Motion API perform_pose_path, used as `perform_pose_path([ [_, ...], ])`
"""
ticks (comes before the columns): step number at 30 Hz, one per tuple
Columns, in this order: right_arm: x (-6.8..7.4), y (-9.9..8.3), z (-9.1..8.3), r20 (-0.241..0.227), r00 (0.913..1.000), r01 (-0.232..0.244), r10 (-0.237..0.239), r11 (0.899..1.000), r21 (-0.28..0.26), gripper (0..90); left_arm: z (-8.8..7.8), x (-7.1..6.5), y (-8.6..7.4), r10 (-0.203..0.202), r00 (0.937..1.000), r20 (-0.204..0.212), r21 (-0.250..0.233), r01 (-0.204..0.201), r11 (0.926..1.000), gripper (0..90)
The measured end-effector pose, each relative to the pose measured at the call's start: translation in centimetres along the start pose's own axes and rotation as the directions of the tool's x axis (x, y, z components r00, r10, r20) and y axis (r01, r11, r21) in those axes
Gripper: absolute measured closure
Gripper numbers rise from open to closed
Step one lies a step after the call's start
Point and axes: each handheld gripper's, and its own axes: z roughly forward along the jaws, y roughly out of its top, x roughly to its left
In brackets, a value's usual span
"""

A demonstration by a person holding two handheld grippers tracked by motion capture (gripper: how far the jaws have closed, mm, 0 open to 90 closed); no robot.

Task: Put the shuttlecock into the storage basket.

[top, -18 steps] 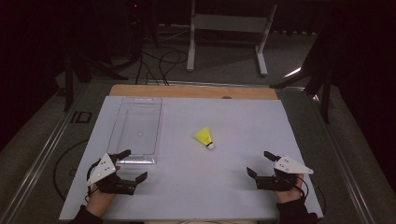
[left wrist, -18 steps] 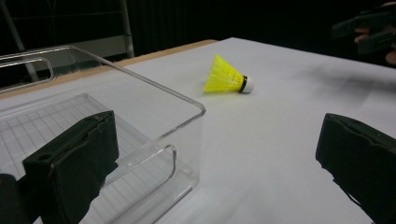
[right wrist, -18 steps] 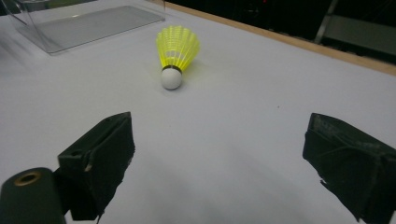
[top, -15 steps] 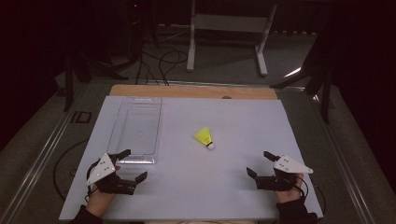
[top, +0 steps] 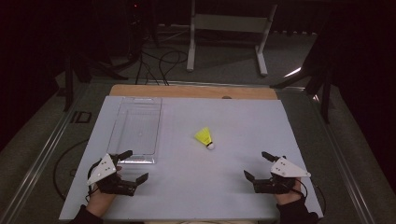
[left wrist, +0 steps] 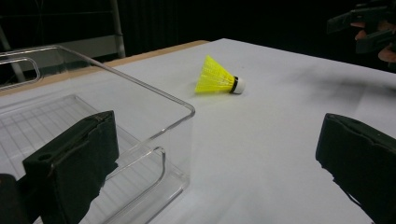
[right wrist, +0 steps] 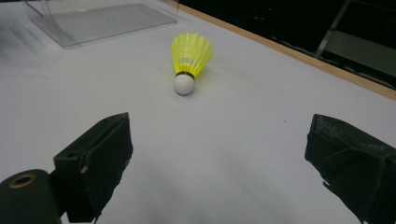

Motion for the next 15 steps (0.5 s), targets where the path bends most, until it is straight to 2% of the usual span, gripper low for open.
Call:
perform_pose_path([
  [6,-0.3,0.3,-0.1,0.024,0.9995,-0.021,0.02,0.999,0.033,7.5,0.0,0.0,0.0,-0.001,1.0,-0.002,0.0,0.001,1.0,0.1],
  [8,-0.5,0.4,-0.2,0.017,0.9989,-0.044,0.044,0.998,0.044,7.4,0.0,0.0,0.0,-0.002,1.0,-0.002,0.001,0.002,1.0,0.1],
  [10,-0.6,0.7,-0.2,0.013,0.999,-0.043,0.042,0.997,0.059,7.3,0.0,0.0,0.0,-0.002,1.0,-0.003,0.001,0.002,1.0,0.1],
  [15,-0.5,2.1,-0.9,0.0,0.9993,-0.038,0.038,0.998,0.04,7.4,0.0,0.0,0.0,-0.002,1.0,-0.003,0.002,0.002,1.0,0.1],
])
